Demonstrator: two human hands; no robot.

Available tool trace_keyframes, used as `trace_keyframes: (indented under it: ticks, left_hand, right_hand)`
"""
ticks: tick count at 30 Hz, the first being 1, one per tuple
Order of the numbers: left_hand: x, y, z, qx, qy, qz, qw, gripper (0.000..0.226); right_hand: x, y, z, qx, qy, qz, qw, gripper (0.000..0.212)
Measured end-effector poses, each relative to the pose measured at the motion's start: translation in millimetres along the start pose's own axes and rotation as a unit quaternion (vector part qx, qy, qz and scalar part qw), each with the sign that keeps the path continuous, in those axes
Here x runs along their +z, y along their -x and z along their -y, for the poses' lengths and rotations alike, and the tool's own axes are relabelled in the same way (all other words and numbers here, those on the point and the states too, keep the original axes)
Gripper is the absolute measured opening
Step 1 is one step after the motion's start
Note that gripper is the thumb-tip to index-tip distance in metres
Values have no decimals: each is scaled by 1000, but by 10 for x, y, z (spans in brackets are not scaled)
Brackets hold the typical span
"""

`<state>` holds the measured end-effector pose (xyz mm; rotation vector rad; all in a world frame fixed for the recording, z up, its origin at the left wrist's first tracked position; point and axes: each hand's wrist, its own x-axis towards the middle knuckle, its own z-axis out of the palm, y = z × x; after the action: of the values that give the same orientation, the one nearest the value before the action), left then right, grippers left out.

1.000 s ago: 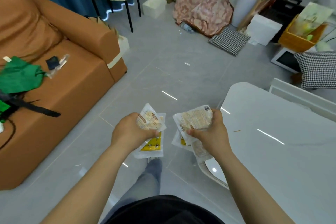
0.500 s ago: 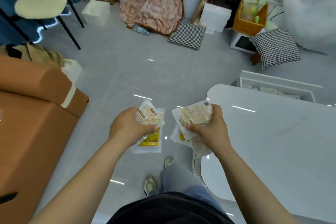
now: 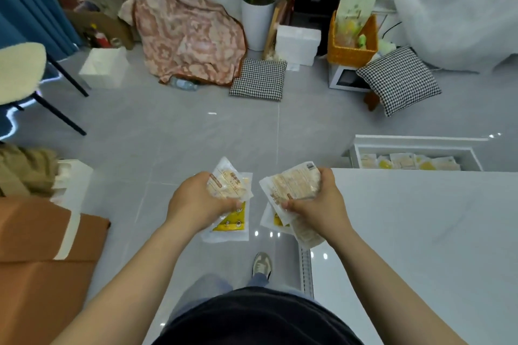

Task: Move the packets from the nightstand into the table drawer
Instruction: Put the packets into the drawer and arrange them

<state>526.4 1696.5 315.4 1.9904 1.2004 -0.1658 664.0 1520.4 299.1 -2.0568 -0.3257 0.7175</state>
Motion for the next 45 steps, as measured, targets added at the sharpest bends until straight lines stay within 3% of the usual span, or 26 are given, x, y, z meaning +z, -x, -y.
trace_keyframes:
  ticks: [14, 22, 29, 36, 40, 45]
  left_hand:
    - [-303, -1908, -1041, 63, -56, 89, 992, 44]
    - [-691, -3074, -1696, 127, -103, 164, 973, 42]
    - [-599, -3713, -2269, 183, -122, 227, 949, 39]
    - [-283, -4290, -2975, 214, -174, 247, 929, 40]
    - [-65, -4588, -3533, 251, -228, 226, 913, 51]
    - [192, -4825, -4212, 295, -263, 226, 891, 46]
  right_hand:
    - [-59, -1488, 432, 70, -42, -102, 991, 69]
    - [56, -2317, 958, 111, -54, -186, 975, 71]
    - [-53, -2780, 1078, 166, -69, -258, 949, 75]
    - [-403, -3403, 1017, 189, -110, -287, 932, 72]
    - [-794, -3827, 960, 193, -125, -301, 926, 69]
    - [-1345, -4258, 907, 195, -146, -318, 916, 70]
